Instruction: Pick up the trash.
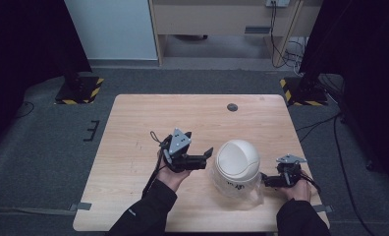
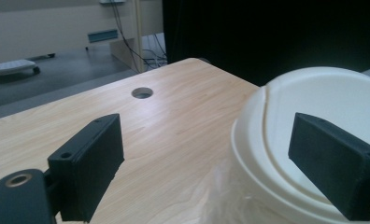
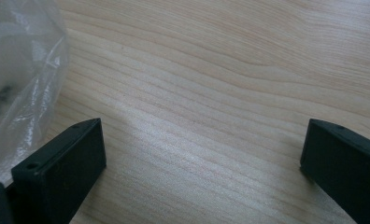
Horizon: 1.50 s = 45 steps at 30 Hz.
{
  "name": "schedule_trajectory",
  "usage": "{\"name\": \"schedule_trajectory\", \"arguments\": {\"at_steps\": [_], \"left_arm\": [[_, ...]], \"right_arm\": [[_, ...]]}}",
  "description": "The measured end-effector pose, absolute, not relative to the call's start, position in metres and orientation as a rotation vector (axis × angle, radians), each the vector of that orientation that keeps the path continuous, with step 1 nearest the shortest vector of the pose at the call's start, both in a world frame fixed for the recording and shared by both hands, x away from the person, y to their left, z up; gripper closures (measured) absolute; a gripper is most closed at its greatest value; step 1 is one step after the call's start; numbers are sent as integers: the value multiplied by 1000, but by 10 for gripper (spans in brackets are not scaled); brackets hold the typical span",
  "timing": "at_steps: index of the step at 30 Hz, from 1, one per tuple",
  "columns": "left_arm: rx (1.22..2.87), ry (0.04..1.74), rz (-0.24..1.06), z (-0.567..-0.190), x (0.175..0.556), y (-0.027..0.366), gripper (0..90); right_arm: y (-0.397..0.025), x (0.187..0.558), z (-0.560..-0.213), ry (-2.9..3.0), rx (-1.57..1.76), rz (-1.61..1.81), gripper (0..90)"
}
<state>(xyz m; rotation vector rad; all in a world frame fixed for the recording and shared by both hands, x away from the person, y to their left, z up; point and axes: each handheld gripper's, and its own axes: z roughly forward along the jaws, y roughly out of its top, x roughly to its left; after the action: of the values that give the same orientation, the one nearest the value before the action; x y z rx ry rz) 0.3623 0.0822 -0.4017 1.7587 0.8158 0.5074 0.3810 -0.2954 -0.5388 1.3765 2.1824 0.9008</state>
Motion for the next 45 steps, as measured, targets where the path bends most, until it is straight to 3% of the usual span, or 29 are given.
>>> {"name": "schedule_trajectory", "arguments": {"at_steps": [10,30,35,45], "left_arm": [[1883,793,453,-422,366,47,91],[1938,825,395,-436,377,23,89],[1923,812,407,-428,373,33,89],[1881,844,485,-408,361,91,101]], "right_arm": [[-295,381,-539,2185,1377,900,4],[-295,381,-538,2183,1386,900,4],[-295,381,-538,2185,1382,898,4],[-295,381,-538,2183,1384,898,5]]}}
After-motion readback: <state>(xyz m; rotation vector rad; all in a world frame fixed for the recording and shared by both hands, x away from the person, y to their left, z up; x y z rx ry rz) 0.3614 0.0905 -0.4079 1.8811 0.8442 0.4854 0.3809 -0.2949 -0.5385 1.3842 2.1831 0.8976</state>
